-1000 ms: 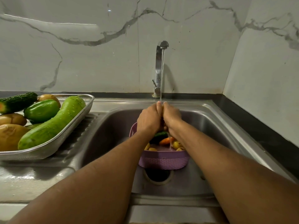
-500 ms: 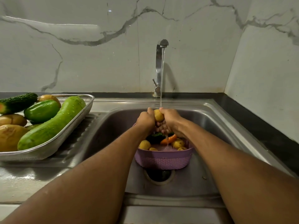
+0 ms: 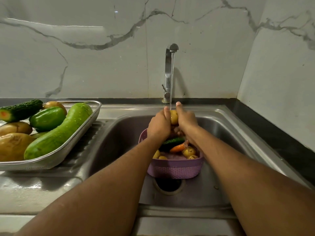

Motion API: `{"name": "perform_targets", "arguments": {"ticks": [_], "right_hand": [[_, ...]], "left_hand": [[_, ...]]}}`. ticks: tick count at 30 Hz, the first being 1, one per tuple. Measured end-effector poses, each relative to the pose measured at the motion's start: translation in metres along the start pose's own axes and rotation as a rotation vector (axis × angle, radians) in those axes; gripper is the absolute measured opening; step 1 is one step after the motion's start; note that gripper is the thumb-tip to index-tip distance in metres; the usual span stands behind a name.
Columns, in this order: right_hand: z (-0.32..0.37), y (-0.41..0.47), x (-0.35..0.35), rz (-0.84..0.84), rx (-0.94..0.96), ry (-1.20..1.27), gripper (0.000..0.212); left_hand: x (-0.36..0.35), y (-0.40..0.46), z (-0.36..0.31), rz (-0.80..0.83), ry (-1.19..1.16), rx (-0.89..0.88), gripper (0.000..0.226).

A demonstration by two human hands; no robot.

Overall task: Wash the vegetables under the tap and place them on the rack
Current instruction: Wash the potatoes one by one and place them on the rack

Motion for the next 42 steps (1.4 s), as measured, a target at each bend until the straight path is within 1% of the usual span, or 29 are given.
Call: {"name": "perform_targets", "arguments": {"ticks": [2,5,7,8,9,11,14,16,18,21,23,25,26,27,30,32,33,36,39,40,42], "right_hand": [[-0.002,-0.001,-0.001,0.083,0.078,-0.158,0.06],[-0.005,-0.006,-0.009,0.264,0.134,-0.258,0.043],[-0.006,-0.007,-0.016,0.326,0.164,-0.282,0.035],[-0.006,-0.007,-0.019,0.324,0.179,-0.283,0.033],[-0.005,-0.007,-0.021,0.298,0.196,-0.272,0.032],[-0.002,-0.007,-0.023,0.188,0.234,-0.23,0.032],[0.003,-0.004,-0.019,-0.022,0.28,-0.13,0.036],[0.004,-0.001,-0.017,-0.102,0.256,-0.039,0.04],[0.003,0.0,-0.013,-0.122,0.192,0.069,0.043],[0.003,-0.001,-0.011,-0.095,0.055,0.202,0.051],[0.001,-0.002,-0.01,-0.044,-0.065,0.245,0.061],[-0.002,-0.005,-0.009,0.018,-0.183,0.305,0.066],[-0.003,-0.005,-0.007,0.03,-0.198,0.293,0.067],[-0.005,-0.003,-0.005,0.028,-0.166,0.231,0.067],[-0.006,0.001,-0.001,-0.021,0.088,-0.084,0.063],[-0.006,0.001,-0.005,-0.019,0.255,-0.22,0.059],[-0.006,0.001,-0.008,-0.009,0.299,-0.247,0.057],[0.0,-0.002,-0.017,0.051,0.341,-0.236,0.051],[0.004,-0.01,-0.021,0.159,0.346,-0.216,0.045],[0.002,-0.011,-0.021,0.194,0.331,-0.21,0.043],[-0.002,-0.011,-0.022,0.215,0.307,-0.191,0.042]], "left_hand": [[-0.005,0.007,0.011,0.089,-0.07,0.178,0.056],[-0.005,0.008,0.029,0.127,-0.249,0.394,0.058],[-0.002,0.006,0.032,0.111,-0.325,0.456,0.057],[0.0,0.005,0.031,0.098,-0.34,0.454,0.058],[0.001,0.006,0.028,0.083,-0.339,0.426,0.059],[0.0,0.006,0.02,0.053,-0.337,0.314,0.059],[-0.002,0.005,0.009,-0.012,-0.264,0.078,0.047],[-0.001,0.002,0.002,-0.057,-0.195,-0.028,0.045],[-0.001,-0.001,-0.002,-0.082,-0.138,-0.109,0.044],[0.0,-0.005,-0.002,-0.087,-0.031,-0.202,0.04],[-0.001,-0.006,-0.002,-0.055,0.008,-0.274,0.033],[-0.004,-0.007,-0.003,-0.002,-0.014,-0.32,0.033],[-0.006,-0.006,-0.002,0.023,-0.042,-0.308,0.033],[-0.008,-0.004,-0.001,0.05,-0.083,-0.26,0.032],[-0.012,-0.001,0.004,0.122,-0.247,-0.031,0.035],[-0.01,0.001,0.007,0.096,-0.338,0.094,0.036],[-0.008,0.002,0.008,0.062,-0.371,0.135,0.034],[-0.002,0.008,0.013,-0.009,-0.416,0.232,0.031],[0.003,0.008,0.018,0.008,-0.451,0.284,0.036],[0.005,0.006,0.019,0.018,-0.423,0.276,0.04],[0.008,0.005,0.022,-0.005,-0.285,0.188,0.048]]}}
Point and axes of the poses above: each hand's wrist, its own y-axis towards the middle knuckle, its own x-axis out of the back of the hand, z = x × y, the point moved 3 cm from there along y, towards the middle knuckle, and after that the axes turned 1 degree about z, right-handed, at the moved point
